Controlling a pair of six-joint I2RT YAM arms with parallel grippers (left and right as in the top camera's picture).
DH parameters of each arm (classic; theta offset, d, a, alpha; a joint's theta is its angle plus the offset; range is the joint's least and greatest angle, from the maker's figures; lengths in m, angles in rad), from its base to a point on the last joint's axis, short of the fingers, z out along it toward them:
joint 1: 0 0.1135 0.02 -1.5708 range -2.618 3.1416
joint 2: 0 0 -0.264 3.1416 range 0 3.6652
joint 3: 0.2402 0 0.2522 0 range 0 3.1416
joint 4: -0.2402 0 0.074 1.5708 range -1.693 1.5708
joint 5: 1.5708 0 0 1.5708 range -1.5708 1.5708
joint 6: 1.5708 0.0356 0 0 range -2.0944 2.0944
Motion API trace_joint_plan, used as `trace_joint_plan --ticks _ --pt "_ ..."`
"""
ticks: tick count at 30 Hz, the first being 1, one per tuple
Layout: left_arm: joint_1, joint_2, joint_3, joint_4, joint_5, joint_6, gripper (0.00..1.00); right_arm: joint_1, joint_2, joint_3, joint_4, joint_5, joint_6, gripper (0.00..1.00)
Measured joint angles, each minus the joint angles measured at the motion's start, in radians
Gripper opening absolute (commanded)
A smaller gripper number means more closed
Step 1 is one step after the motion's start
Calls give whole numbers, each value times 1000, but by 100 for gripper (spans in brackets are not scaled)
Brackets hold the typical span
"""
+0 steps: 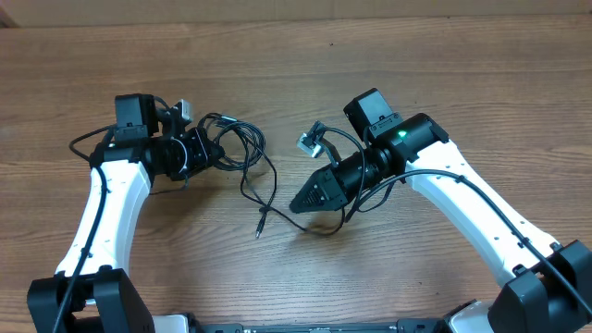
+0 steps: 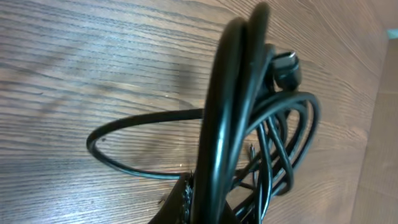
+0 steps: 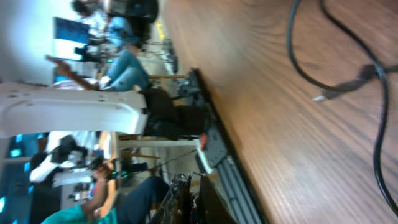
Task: Untangle cables
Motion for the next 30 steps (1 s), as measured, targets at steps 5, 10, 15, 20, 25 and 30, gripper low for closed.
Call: trace_joint_plan --ticks 5,10,15,20,25,30 --pt "0 0 0 19 139 145 4 0 0 0 21 138 39 58" --pt "-3 0 -1 -42 348 400 4 0 0 -1 89 239 62 77" --pt "-5 0 -1 -107 444 564 4 0 0 -1 132 335 67 77" --pt "-7 0 -1 -130 478 655 4 0 0 -1 196 381 97 73" --pt "-34 0 -1 -132 488 694 4 0 0 -1 266 396 158 64" --pt "-64 0 -1 -131 491 710 4 0 0 -1 283 407 186 45"
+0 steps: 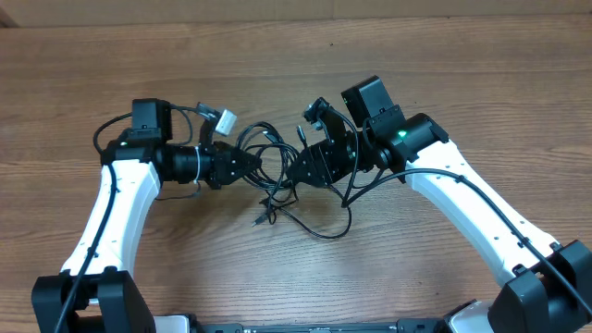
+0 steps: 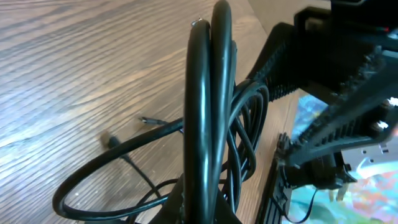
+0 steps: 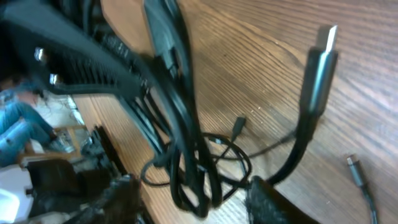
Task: Untangle cables
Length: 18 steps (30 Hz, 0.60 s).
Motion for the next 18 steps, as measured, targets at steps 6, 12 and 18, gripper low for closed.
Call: trace_joint_plan --ticks 6,12,18 --pt "-2 0 0 0 0 4 4 0 0 0 21 12 58 14" --pt "-1 0 0 0 0 6 4 0 0 0 53 -32 82 4" --pt "-5 0 0 1 -2 7 4 0 0 0 97 -121 84 4"
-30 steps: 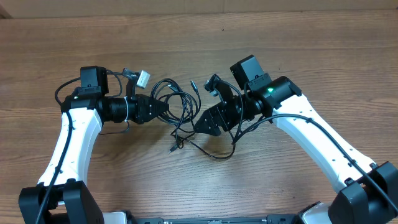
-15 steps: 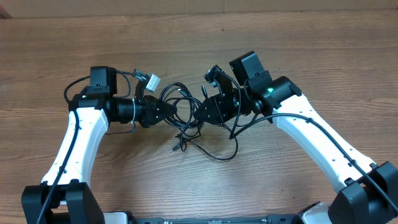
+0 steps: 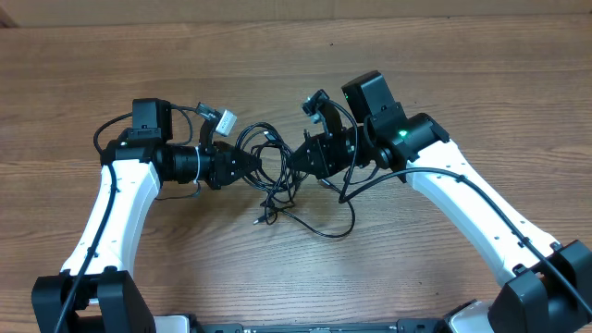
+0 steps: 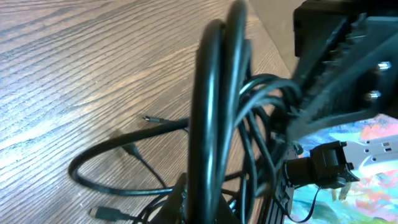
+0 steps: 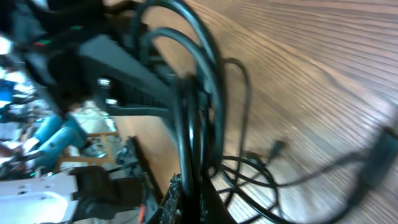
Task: Untangle cables
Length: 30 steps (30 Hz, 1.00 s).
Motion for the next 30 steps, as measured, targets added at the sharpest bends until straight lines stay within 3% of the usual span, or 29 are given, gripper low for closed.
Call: trace_joint_plan --ticks 9,19,23,30 --pt "-38 2 -1 69 -8 -61 5 110 0 0 87 -92 3 4" --pt "-49 2 -1 85 -56 -149 4 178 -4 0 46 78 54 6" --pt "-50 2 -1 108 -171 -306 5 173 -4 0 -2 119 70 10" --pt "-56 2 -1 132 -402 -633 4 171 -4 0 -183 278 90 28"
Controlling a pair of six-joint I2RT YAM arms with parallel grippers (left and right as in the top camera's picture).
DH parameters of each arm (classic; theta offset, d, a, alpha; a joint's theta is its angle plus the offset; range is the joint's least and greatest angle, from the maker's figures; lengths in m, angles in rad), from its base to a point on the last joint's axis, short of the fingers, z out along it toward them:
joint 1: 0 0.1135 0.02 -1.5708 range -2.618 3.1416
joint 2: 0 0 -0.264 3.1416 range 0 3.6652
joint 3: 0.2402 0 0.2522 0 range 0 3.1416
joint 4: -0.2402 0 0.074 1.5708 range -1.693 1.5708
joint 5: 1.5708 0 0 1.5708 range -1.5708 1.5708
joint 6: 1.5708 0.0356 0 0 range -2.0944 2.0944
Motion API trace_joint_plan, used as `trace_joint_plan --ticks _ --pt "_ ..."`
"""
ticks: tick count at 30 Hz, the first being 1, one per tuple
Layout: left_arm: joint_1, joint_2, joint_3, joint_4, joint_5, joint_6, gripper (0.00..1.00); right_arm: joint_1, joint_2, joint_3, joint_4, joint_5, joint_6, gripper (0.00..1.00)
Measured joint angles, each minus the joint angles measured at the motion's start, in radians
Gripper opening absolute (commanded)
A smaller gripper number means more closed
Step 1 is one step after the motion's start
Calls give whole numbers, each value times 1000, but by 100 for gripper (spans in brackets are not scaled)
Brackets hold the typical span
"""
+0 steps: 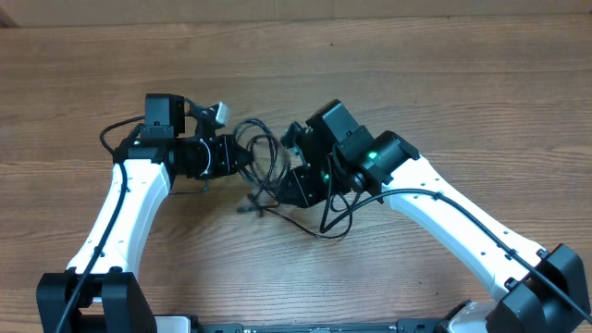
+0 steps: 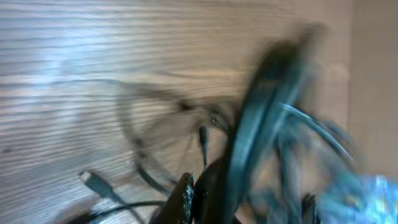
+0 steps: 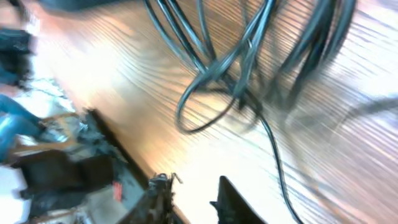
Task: Untangle cables
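A tangle of black cables [image 1: 262, 155] hangs in loops between the two arms, blurred in the left wrist view [image 2: 261, 124]. My left gripper [image 1: 233, 155] is shut on a thick part of the bundle. My right gripper [image 1: 290, 191] stands just below and right of the loops, open, with nothing between its fingers [image 3: 231, 198]. In the right wrist view the cable loops [image 3: 217, 68] lie beyond the fingertips, apart from them. One thin strand [image 1: 319, 228] trails onto the table toward the front.
A small white plug or tag [image 1: 218, 111] sticks up behind the left gripper. A loose plug end [image 2: 93, 182] lies on the wooden table [image 1: 444, 83] under the bundle. The arms' own wiring runs along both wrists.
My right gripper, then shut on a strand at the right side of the bundle, is now open and lower, toward the front. The left gripper has shifted slightly right, holding the bundle alone.
First my left gripper held the bundle at the left while the right gripper was apart, near a trailing strand. Then both grippers were together at the middle with the loops between them, the right one shut on a strand. Now only the left holds.
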Motion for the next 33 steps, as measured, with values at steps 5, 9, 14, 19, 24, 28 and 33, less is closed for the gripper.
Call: trace_joint_plan --ticks 5,9,14,19,24,28,33 --pt "0 0 0 6 -40 -81 5 1 0 0 -56 132 33 43" --pt "0 0 0 6 -49 -124 4 1 0 0 -56 231 74 56" --pt "0 0 0 26 -26 -131 4 1 0 0 -31 278 132 57" --pt "0 0 0 50 80 -13 4 1 0 0 18 292 206 61" --pt "0 0 0 -2 168 160 4 1 0 0 86 327 233 60" --pt "0 0 0 -32 190 219 4 1 0 0 117 386 239 56" --pt "0 0 0 -32 205 245 4 1 0 0 123 494 243 56"
